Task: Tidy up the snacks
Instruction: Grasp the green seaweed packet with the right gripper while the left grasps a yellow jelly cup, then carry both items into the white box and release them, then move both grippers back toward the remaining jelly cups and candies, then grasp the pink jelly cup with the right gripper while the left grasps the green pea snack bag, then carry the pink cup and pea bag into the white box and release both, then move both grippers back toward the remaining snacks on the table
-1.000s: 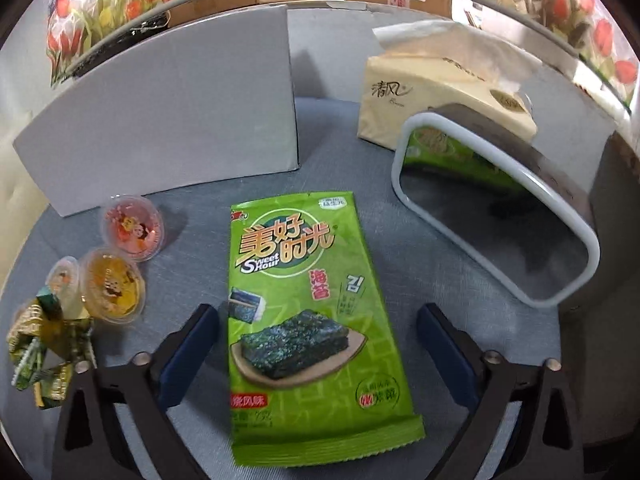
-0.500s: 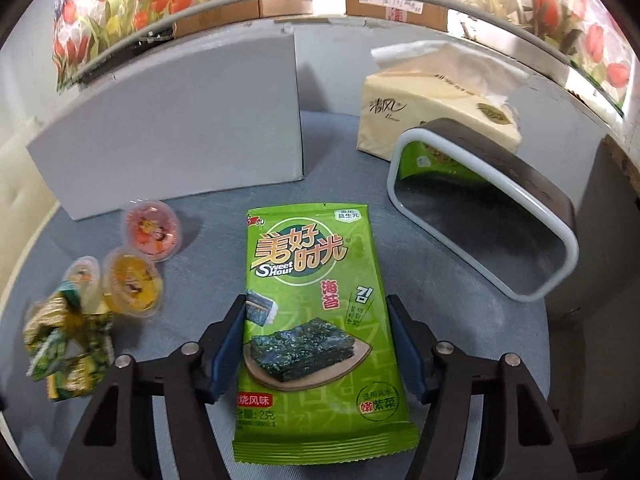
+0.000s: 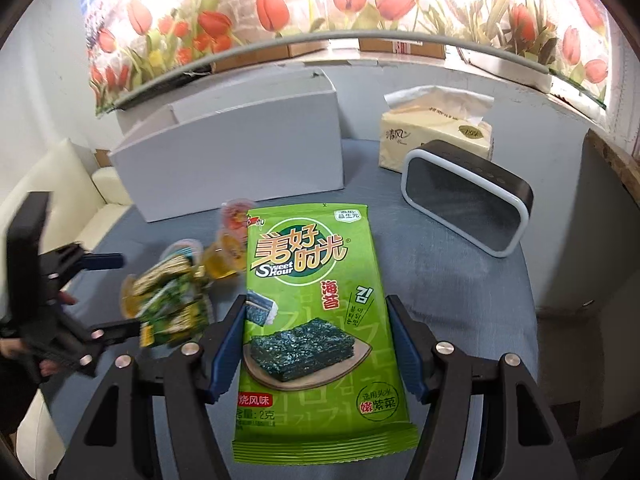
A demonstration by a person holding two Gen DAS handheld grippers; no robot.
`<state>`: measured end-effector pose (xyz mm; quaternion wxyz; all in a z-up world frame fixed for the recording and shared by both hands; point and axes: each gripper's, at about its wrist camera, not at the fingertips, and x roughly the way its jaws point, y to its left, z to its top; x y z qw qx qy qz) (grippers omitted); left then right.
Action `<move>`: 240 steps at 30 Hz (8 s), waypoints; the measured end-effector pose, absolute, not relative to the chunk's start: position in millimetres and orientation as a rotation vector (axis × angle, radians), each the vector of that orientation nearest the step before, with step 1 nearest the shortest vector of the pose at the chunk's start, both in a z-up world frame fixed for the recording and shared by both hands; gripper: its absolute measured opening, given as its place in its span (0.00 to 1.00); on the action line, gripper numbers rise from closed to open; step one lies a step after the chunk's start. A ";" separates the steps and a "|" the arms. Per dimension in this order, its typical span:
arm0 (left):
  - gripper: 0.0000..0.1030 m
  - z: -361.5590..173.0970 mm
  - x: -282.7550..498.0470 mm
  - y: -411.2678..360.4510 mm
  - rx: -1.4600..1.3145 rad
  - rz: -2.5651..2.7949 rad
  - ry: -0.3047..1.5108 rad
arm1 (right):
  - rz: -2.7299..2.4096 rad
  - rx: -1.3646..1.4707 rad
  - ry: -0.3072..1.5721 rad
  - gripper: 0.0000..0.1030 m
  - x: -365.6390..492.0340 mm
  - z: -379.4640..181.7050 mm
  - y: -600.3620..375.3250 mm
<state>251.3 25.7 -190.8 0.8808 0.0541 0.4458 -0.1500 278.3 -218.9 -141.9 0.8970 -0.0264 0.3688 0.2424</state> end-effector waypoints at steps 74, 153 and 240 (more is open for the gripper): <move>1.00 -71.1 412.2 120.0 -0.140 0.024 0.840 | 0.483 -0.193 0.578 1.00 456.0 -51.2 -71.5; 1.00 -134.6 148.0 69.0 -0.139 -0.143 0.798 | 0.547 -0.184 0.825 0.44 400.4 -187.9 -58.5; 1.00 -93.0 406.5 120.2 -0.012 -0.043 0.876 | 0.568 -0.080 0.658 1.00 460.0 -79.2 -74.9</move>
